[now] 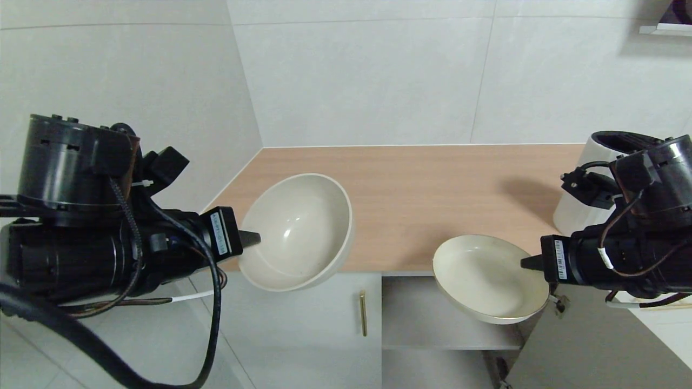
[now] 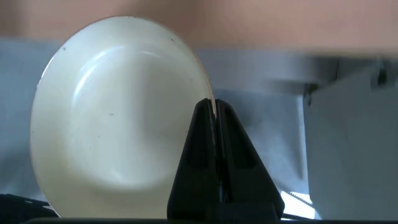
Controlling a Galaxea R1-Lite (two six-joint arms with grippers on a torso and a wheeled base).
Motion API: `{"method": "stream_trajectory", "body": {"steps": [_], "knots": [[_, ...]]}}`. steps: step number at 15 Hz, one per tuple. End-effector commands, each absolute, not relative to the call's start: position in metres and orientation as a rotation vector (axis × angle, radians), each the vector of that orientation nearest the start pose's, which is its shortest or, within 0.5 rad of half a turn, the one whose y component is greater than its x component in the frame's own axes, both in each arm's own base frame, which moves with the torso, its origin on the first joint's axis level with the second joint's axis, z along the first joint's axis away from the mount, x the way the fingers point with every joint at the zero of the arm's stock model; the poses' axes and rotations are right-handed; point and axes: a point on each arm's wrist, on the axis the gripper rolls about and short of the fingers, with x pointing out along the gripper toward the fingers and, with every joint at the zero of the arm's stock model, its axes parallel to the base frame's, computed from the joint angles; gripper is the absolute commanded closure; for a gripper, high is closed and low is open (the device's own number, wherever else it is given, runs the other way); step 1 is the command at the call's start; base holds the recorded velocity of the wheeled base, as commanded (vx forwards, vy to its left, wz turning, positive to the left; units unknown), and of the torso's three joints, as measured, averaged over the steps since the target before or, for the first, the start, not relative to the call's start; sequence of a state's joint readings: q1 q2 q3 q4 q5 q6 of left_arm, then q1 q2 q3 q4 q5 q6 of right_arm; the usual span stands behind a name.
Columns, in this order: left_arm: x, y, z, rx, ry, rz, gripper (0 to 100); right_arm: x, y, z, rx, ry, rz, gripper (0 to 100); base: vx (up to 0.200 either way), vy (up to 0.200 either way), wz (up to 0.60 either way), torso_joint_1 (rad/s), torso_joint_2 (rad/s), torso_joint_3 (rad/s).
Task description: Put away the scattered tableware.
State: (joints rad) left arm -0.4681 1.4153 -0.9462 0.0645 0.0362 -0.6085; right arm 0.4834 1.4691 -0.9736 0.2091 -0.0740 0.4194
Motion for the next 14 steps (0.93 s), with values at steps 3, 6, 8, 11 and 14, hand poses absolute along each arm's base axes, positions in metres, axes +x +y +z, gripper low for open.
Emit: {"method": "stream_trajectory", "body": {"steps": [3, 6, 8, 11, 14], "knots": [[0.2099, -0.1055, 0.2289, -0.445, 0.642, -0.244, 100, 0.2119, 0.1093, 0.2132, 0.199, 0.757, 0.24, 100, 0.0, 0.0, 0.0, 0.0, 0.0, 0.0], [0.2102, -0.1057, 0.2285, -0.445, 0.644, -0.243, 100, 0.2142, 0.1105, 0.2103, 0.195, 0.768, 0.237, 100, 0.0, 0.0, 0.0, 0.0, 0.0, 0.0], [0.2106, -0.1059, 0.2282, -0.44, 0.644, -0.244, 100, 0.2147, 0.1108, 0.2095, 0.194, 0.771, 0.236, 100, 0.0, 0.0, 0.0, 0.0, 0.0, 0.0], [0.2114, -0.1063, 0.2267, -0.438, 0.65, -0.242, 100, 0.2163, 0.1112, 0.2077, 0.192, 0.778, 0.233, 100, 0.0, 0.0, 0.0, 0.0, 0.0, 0.0], [0.2127, -0.107, 0.2256, -0.436, 0.654, -0.241, 100, 0.2177, 0.1115, 0.2053, 0.189, 0.788, 0.228, 100, 0.0, 0.0, 0.0, 0.0, 0.0, 0.0]]}}
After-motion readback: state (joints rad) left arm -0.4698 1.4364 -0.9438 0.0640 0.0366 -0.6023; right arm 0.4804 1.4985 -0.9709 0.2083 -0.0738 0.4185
